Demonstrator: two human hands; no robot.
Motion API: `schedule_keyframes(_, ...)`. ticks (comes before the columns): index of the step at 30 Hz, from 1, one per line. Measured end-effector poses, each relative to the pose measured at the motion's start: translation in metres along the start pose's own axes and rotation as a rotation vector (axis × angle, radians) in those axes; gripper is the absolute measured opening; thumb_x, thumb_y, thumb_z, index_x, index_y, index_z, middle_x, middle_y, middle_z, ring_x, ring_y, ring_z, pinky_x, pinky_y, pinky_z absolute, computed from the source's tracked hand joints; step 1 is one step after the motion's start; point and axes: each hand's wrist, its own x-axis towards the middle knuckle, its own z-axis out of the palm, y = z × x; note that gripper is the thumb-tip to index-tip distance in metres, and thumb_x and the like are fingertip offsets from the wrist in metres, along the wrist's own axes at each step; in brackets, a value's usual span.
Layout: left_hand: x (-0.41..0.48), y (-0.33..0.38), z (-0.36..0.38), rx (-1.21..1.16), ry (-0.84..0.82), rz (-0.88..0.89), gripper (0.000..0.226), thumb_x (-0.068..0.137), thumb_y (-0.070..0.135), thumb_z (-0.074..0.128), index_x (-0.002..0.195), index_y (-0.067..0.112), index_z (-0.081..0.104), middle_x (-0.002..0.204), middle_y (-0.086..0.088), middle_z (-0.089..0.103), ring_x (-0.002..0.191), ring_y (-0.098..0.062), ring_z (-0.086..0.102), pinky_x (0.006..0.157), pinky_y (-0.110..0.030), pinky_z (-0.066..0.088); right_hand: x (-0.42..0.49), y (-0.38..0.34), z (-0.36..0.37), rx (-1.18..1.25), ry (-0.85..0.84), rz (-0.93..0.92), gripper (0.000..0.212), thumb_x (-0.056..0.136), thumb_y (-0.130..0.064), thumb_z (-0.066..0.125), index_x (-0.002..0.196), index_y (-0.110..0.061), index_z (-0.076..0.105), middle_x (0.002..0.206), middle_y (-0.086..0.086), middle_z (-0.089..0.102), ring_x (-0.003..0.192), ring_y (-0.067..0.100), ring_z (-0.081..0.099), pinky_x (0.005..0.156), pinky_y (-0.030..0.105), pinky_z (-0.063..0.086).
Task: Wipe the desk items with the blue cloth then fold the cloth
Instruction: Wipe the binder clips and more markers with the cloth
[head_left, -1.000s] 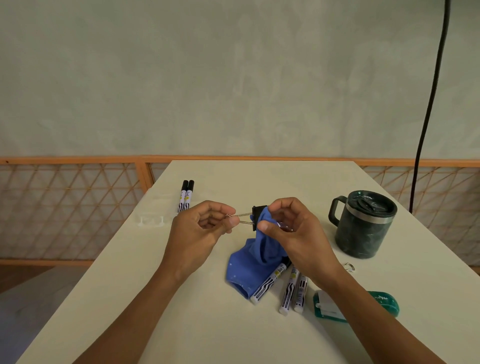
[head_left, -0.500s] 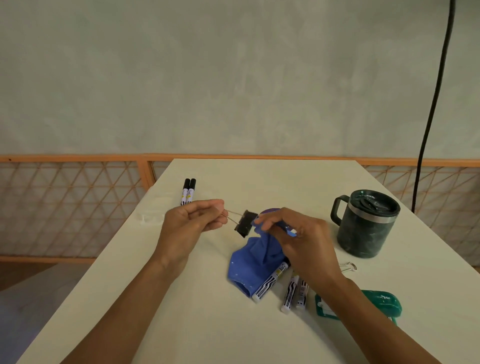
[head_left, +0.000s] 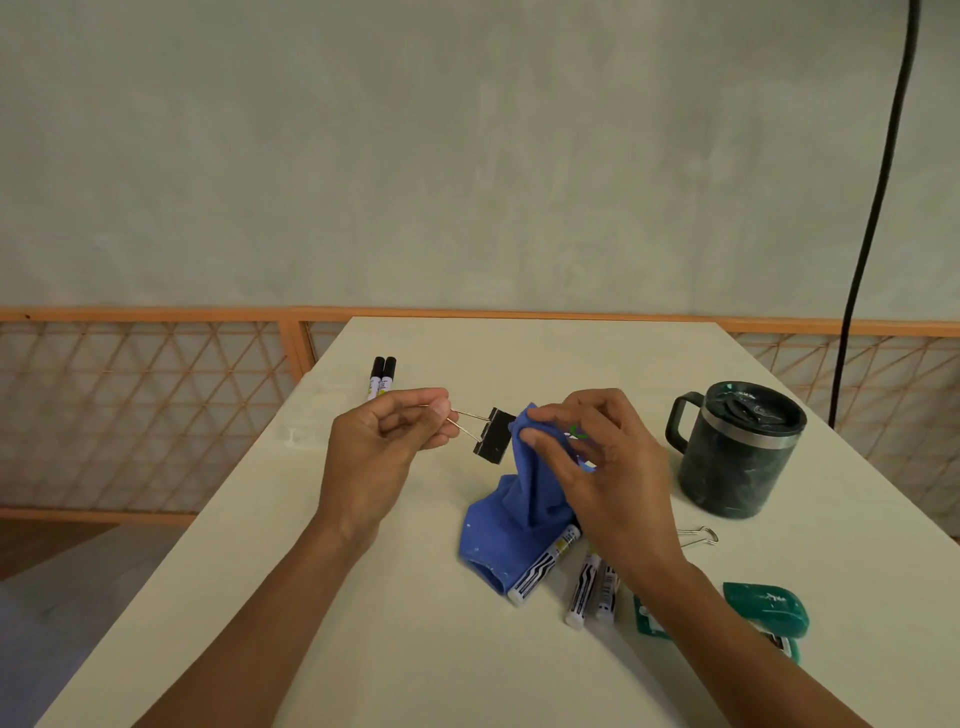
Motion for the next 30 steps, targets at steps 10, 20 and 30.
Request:
schedule_keyframes(10,-0.006,0.0,0.006,-0.022,0.06,0.071,0.018,0.1,0.016,0.076,0.117,0.014,0.08,0.101,-0.006,0.083,0.096,-0.023,0.082,0.094,-0.027,0.062,-0.012,0.009,0.012,-0.229,-0.311,-0.318,0.012,0.104,-0.023,0.071,0.113,-0.025,0.08,0.115,-0.01,0.06,0.092,0.005,0.06,0.076,0.017,0.046)
schedule_keyframes(20,-0.014,0.0,0.016,0.092,-0.015,0.155,0.015,0.1,0.014,0.075,0.114,0.013,0.081,0.093,-0.003,0.082,0.088,-0.021,0.081,0.085,-0.019,0.06,0.003,0.004,0.003,-0.274,0.017,-0.264,0.021,0.101,-0.02,0.071,0.12,-0.013,0.078,0.121,-0.002,0.061,0.1,0.01,0.062,0.08,0.018,0.053)
schedule_keyframes(30,-0.02,-0.004,0.021,0.209,0.008,0.25,0.016,0.1,0.019,0.076,0.115,0.021,0.081,0.093,0.006,0.082,0.089,-0.017,0.081,0.091,-0.029,0.063,0.001,0.007,0.012,-0.428,-0.096,-0.497,0.015,0.104,-0.009,0.06,0.104,-0.004,0.075,0.109,0.008,0.067,0.089,0.027,0.064,0.07,0.038,0.055)
